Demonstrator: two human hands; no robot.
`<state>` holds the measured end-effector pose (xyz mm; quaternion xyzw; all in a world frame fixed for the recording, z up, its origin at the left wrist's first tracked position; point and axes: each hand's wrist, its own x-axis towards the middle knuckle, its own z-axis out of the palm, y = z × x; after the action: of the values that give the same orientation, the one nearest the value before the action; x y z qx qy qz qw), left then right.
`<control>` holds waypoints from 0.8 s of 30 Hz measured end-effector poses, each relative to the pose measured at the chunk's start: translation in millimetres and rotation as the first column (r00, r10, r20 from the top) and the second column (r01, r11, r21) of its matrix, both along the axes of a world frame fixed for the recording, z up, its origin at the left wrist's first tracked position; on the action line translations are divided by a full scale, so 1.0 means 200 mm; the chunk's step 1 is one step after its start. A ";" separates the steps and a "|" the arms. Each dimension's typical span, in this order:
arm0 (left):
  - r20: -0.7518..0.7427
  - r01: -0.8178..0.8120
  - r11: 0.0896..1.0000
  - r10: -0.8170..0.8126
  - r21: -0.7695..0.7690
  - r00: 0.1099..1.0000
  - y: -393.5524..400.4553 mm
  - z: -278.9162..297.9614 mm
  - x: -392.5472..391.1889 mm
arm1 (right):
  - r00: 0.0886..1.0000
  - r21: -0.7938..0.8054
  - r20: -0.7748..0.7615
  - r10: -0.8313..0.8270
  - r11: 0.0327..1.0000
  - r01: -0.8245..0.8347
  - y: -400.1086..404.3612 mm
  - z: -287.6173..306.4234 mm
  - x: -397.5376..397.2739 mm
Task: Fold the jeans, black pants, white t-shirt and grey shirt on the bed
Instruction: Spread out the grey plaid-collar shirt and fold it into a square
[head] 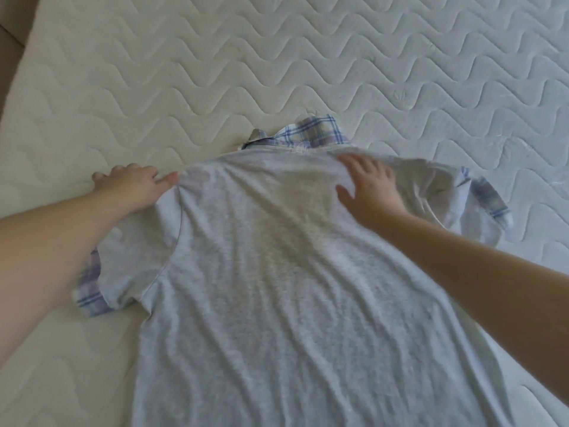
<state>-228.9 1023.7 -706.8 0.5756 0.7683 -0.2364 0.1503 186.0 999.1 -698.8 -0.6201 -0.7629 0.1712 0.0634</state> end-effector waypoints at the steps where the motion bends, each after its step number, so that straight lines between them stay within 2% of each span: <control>1: 0.015 -0.013 1.000 0.013 -0.028 1.000 -0.04 0.01 -0.06 | 0.998 -0.053 -0.052 0.017 0.998 -0.020 -0.05 0.00 -0.10; 5: 0.324 -0.052 0.998 0.057 -0.023 0.944 -0.20 0.07 -0.24 | 0.955 -0.234 -0.294 -0.040 0.972 -0.032 -0.23 0.01 -0.50; 9: 0.289 0.023 0.999 -0.012 -0.035 0.957 -0.29 0.16 -0.32 | 0.845 -0.403 -0.509 -0.163 0.913 -0.067 -0.37 0.00 -0.77; 12: 0.318 -0.036 0.998 0.015 0.060 0.948 -0.30 0.25 -0.37 | 0.647 -0.606 -0.641 -0.413 0.789 -0.097 -0.42 -0.02 -0.92; 14: 0.337 -0.030 0.992 -0.012 0.120 0.941 -0.30 0.32 -0.40 | 0.497 -0.717 -0.639 -0.587 0.689 -0.108 -0.42 -0.04 -0.99; 17: 0.346 -0.020 0.989 -0.033 0.149 0.938 -0.29 0.46 -0.37 | 0.346 -0.787 -0.604 -0.718 0.606 -0.116 -0.38 -0.04 -1.04; 19: 0.410 -0.081 0.990 0.026 0.119 0.912 -0.29 0.54 -0.30 | 0.260 -0.799 -0.599 -0.757 0.587 -0.129 -0.36 -0.03 -1.05; 20: 0.497 -0.136 0.987 0.078 0.082 0.864 -0.30 0.59 -0.24 | 0.231 -0.803 -0.596 -0.769 0.580 -0.140 -0.35 -0.02 -1.05; 21: 0.613 -0.201 0.979 0.148 0.018 0.776 -0.31 0.62 -0.18 | 0.210 -0.806 -0.592 -0.778 0.572 -0.151 -0.35 0.00 -1.05; 23: 0.806 -0.279 0.950 0.273 -0.140 0.524 -0.32 0.69 -0.05 | 0.180 -0.813 -0.581 -0.794 0.555 -0.173 -0.34 0.02 -1.03; 24: 0.855 -0.269 0.944 0.296 -0.192 0.426 -0.33 0.72 0.02 | 0.170 -0.812 -0.580 -0.797 0.551 -0.191 -0.34 0.03 -1.02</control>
<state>-224.4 957.8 -562.9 0.4758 0.6655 0.1083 0.5648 -17.6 931.6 -692.6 -0.5023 -0.2377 0.7815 0.2836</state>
